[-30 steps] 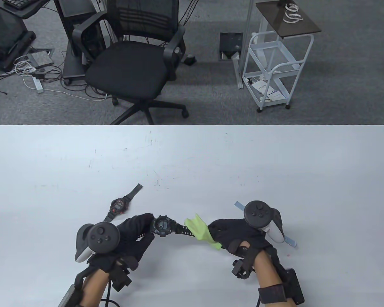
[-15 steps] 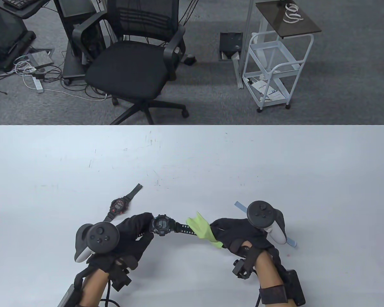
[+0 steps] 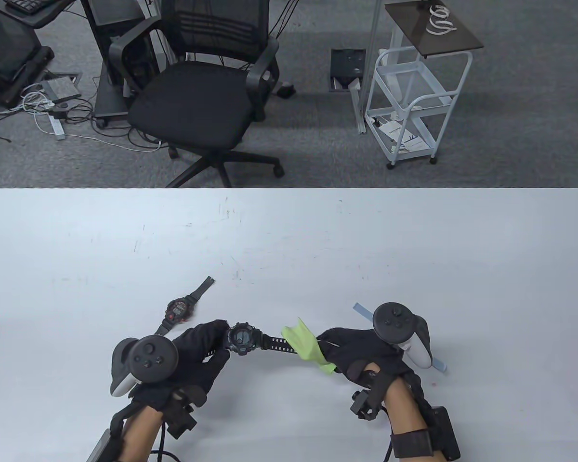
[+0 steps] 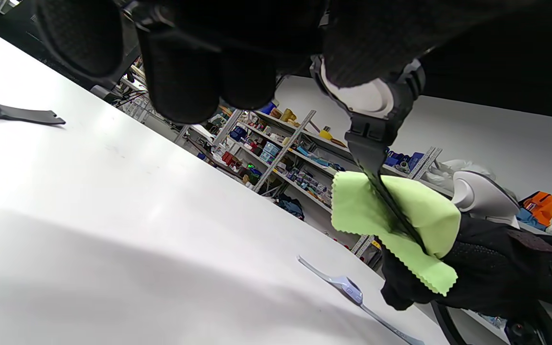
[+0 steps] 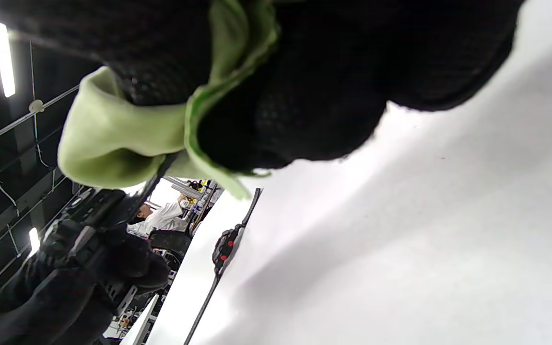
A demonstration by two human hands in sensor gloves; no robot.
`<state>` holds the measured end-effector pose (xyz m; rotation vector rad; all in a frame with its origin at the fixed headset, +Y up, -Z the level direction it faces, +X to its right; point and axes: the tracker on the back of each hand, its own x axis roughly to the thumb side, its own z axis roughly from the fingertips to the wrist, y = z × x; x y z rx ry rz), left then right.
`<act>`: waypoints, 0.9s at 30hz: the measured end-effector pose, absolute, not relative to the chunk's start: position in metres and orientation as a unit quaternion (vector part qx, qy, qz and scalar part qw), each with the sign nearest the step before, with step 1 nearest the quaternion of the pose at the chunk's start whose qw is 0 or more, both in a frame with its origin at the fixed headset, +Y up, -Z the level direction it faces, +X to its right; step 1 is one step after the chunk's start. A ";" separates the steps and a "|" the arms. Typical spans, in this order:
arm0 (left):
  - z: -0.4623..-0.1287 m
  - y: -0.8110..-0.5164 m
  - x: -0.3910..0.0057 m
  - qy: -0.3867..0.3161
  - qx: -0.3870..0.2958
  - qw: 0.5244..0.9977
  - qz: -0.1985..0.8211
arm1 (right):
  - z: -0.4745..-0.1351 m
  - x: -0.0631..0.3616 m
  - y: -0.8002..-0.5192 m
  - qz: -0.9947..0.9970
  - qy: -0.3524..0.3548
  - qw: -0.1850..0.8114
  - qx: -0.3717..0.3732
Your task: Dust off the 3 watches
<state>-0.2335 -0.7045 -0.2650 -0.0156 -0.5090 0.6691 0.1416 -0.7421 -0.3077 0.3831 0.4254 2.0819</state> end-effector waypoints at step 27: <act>-0.263 -0.703 -0.239 -0.231 0.008 0.918 0.323 | -0.305 0.149 -0.737 0.869 0.130 0.460 0.126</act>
